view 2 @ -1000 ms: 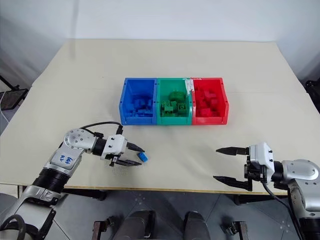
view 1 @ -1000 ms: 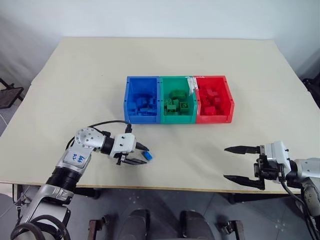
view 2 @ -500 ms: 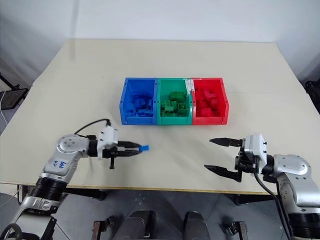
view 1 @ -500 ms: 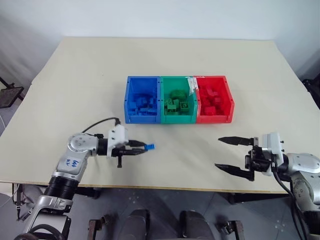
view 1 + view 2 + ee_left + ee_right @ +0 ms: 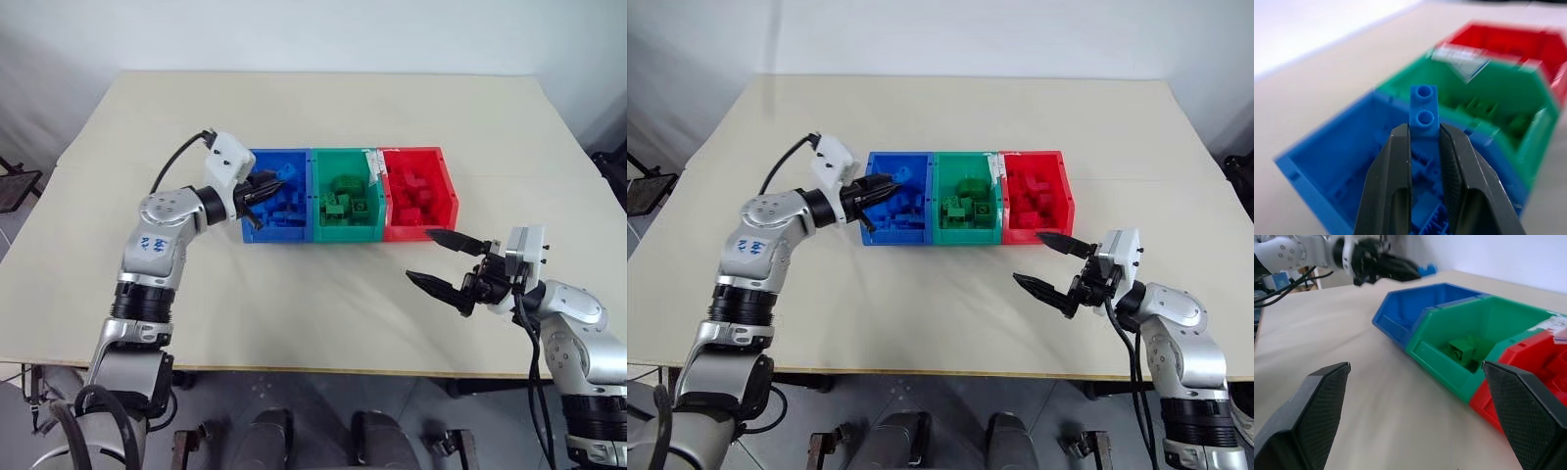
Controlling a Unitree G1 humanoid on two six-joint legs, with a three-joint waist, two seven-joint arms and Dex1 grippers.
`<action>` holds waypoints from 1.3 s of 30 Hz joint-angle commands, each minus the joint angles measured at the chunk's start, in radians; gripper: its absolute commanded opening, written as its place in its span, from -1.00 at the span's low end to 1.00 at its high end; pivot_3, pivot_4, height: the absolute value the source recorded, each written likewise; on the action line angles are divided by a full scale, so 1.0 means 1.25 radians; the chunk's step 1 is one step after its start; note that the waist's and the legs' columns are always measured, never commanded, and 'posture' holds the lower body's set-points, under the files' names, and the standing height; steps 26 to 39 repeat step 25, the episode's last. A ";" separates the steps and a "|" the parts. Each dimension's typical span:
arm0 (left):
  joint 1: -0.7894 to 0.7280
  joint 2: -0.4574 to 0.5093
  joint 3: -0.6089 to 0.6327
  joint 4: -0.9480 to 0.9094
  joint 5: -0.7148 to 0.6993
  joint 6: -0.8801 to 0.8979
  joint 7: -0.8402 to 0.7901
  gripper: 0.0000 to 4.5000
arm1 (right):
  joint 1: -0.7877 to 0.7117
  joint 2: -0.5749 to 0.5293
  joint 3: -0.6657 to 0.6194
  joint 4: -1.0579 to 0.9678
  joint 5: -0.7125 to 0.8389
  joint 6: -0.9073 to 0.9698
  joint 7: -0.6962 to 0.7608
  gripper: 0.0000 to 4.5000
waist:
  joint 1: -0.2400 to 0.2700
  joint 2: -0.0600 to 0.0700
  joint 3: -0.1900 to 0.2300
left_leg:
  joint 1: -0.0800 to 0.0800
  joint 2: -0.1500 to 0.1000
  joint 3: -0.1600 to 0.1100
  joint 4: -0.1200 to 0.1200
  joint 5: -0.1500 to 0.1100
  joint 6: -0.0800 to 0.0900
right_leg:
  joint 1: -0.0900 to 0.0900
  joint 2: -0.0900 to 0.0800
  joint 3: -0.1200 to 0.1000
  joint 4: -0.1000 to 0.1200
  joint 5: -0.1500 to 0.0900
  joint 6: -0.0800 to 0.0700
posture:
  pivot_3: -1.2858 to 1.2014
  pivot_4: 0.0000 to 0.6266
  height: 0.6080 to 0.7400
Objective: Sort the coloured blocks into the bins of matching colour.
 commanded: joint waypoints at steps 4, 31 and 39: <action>0.027 0.030 0.031 -0.063 -0.014 -0.018 -0.021 0.15 | -0.002 0.013 -0.010 -0.030 0.002 -0.023 -0.005 1.00 | 0.001 0.000 0.000 | 0.000 0.001 0.000 0.000 0.000 0.000 | 0.000 0.000 0.000 0.000 0.000 0.000 | 0.03 -0.52 1.00; 0.676 0.224 0.342 -0.360 -0.137 -0.233 -0.189 0.40 | -0.121 -0.036 0.053 0.266 -0.104 -0.181 0.223 1.00 | 0.000 0.001 0.000 | 0.002 0.001 0.000 -0.001 -0.001 0.001 | 0.001 -0.003 0.001 -0.005 0.000 -0.001 | 0.03 -0.52 1.00; 0.676 0.224 0.342 -0.360 -0.137 -0.233 -0.189 0.40 | -0.121 -0.036 0.053 0.266 -0.104 -0.181 0.223 1.00 | 0.000 0.001 0.000 | 0.002 0.001 0.000 -0.001 -0.001 0.001 | 0.001 -0.003 0.001 -0.005 0.000 -0.001 | 0.03 -0.52 1.00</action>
